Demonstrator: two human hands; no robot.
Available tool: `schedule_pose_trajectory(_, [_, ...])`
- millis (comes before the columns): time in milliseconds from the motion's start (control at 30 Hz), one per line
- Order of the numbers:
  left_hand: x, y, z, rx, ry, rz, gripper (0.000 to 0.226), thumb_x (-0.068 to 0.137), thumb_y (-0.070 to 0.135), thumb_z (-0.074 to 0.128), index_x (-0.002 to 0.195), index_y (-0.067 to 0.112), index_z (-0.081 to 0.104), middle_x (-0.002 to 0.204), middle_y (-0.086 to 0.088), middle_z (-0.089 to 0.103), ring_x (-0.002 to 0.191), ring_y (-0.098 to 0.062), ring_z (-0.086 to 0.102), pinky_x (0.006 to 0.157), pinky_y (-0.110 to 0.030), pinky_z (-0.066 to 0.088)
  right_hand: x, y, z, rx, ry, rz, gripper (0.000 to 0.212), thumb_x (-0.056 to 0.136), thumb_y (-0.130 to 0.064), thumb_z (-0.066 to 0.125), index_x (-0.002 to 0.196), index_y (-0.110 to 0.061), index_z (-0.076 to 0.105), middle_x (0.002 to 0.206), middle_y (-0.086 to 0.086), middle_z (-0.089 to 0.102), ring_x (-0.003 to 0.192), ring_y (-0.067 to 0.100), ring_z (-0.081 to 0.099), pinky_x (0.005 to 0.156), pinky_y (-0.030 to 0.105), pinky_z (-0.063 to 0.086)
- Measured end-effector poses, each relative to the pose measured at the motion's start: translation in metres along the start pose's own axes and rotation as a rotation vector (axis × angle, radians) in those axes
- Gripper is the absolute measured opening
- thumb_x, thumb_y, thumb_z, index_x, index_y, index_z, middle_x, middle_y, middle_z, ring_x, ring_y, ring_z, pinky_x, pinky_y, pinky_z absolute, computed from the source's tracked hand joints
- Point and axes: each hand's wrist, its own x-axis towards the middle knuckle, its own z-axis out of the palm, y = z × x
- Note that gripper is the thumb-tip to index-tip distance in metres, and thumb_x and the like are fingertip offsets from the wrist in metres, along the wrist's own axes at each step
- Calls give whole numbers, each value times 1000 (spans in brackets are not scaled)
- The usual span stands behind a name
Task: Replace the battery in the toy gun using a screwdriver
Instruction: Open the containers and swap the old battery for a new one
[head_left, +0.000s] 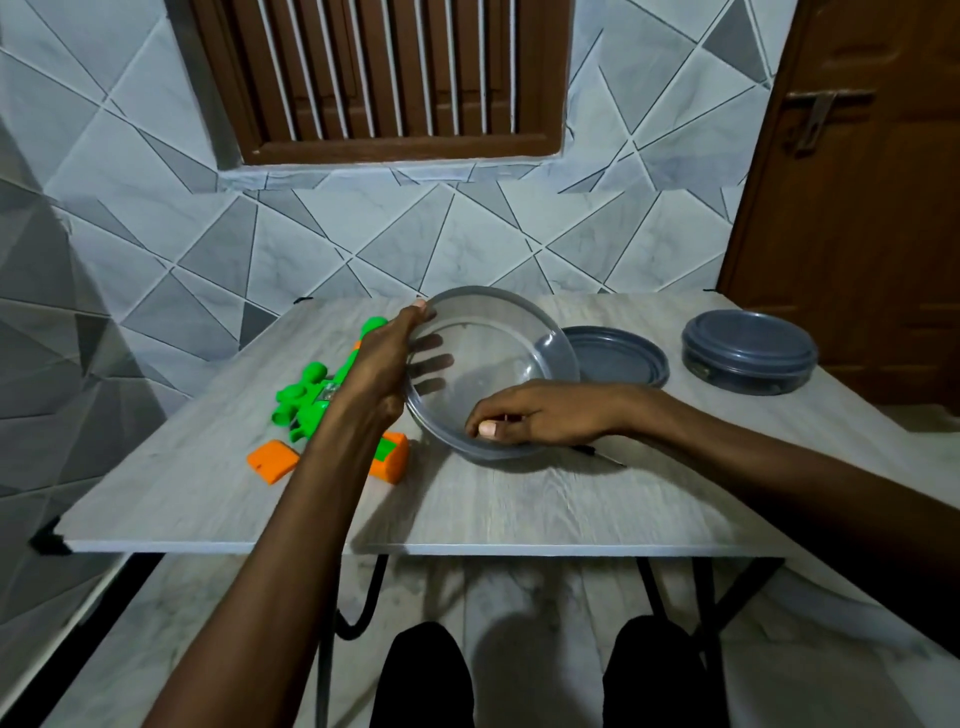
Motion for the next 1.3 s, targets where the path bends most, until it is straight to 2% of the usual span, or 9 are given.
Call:
schedule_pose_trajectory(100, [-1, -1, 1, -5, 25, -1, 40, 96, 41, 51, 125, 15, 63, 106, -9, 61, 80, -25, 65, 67, -32, 50, 3, -8, 3, 57, -16, 2, 22, 103, -40, 37, 109, -28, 54, 104, -8, 59, 98, 12, 53, 93, 36, 41])
schedule_pose_trajectory(200, [-1, -2, 2, -13, 50, -7, 39, 96, 41, 51, 123, 14, 62, 104, -9, 60, 79, -24, 63, 66, -32, 49, 7, -16, 1, 74, -19, 44, 25, 104, -38, 34, 100, -21, 53, 90, -6, 54, 84, 10, 48, 82, 30, 39])
schedule_pose_trajectory(400, [1, -5, -2, -7, 111, -9, 35, 94, 42, 54, 116, 16, 64, 101, -7, 61, 76, -23, 64, 63, -31, 47, 18, -20, 4, 168, -33, 130, 24, 99, -17, 44, 119, -14, 57, 115, 4, 60, 104, 18, 53, 86, 28, 40])
schedule_pose_trajectory(500, [1, -6, -6, -5, 124, -2, 36, 93, 42, 55, 116, 15, 65, 99, -8, 62, 75, -24, 63, 62, -31, 47, 19, -19, 8, 283, -36, 134, 26, 97, -10, 46, 120, -12, 57, 110, 0, 59, 98, 12, 52, 87, 28, 41])
schedule_pose_trajectory(633, [2, -6, -8, -6, 125, -14, 31, 93, 43, 55, 108, 18, 64, 100, -7, 61, 76, -24, 63, 65, -31, 47, 19, -19, 11, 313, -11, 131, 25, 97, -12, 45, 120, -15, 56, 107, -1, 57, 96, 11, 50, 88, 31, 41])
schedule_pose_trajectory(800, [3, -3, -5, -6, 116, -29, 32, 93, 44, 54, 111, 19, 64, 99, -6, 62, 76, -24, 63, 65, -31, 46, 15, -29, 7, 290, -61, 52, 30, 104, -17, 36, 132, -16, 48, 124, 4, 54, 111, 16, 49, 94, 27, 39])
schedule_pose_trajectory(900, [5, -2, -4, -10, 109, -26, 33, 94, 44, 54, 112, 19, 63, 99, -6, 61, 78, -25, 63, 66, -32, 47, 15, -28, 5, 304, -46, 51, 24, 105, -20, 36, 120, -16, 54, 105, -3, 54, 92, 8, 48, 82, 22, 39])
schedule_pose_trajectory(1033, [8, -2, -4, -11, 116, -22, 34, 94, 43, 54, 113, 18, 64, 101, -7, 61, 78, -25, 63, 67, -33, 48, 18, -26, 4, 334, -10, 106, 18, 103, -20, 39, 106, -20, 57, 92, -9, 55, 83, 4, 49, 76, 20, 39])
schedule_pose_trajectory(1300, [5, -1, 5, -23, 87, -44, 33, 96, 43, 51, 114, 18, 61, 97, -5, 59, 76, -23, 61, 69, -32, 46, 26, -27, 13, 267, 157, 145, 32, 100, -19, 39, 87, -1, 61, 79, 7, 53, 76, 16, 47, 73, 29, 37])
